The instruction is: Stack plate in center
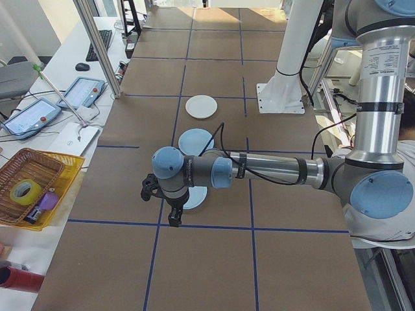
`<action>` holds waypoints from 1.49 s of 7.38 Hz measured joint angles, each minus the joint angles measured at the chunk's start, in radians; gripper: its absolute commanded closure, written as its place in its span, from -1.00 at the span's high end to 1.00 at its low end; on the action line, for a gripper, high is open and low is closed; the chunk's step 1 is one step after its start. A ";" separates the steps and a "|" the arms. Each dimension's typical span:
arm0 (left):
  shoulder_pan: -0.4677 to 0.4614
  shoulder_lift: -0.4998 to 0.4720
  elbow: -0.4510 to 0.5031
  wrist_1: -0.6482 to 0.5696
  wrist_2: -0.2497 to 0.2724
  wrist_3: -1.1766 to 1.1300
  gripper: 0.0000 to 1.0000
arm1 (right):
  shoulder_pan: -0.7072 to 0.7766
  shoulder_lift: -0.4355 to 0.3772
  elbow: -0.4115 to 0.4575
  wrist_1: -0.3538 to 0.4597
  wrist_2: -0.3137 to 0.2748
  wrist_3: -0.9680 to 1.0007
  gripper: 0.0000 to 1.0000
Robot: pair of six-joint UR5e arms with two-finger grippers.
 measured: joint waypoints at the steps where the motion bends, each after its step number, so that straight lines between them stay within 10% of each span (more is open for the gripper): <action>1: 0.000 0.000 0.002 0.000 0.000 0.000 1.00 | 0.000 0.000 0.000 0.000 0.000 0.000 1.00; 5: 0.022 0.004 0.009 -0.035 0.003 -0.043 1.00 | 0.000 0.000 0.000 0.000 -0.001 -0.001 1.00; 11: 0.280 -0.008 0.299 -0.693 0.003 -0.589 1.00 | 0.000 0.000 0.000 0.000 0.000 -0.001 1.00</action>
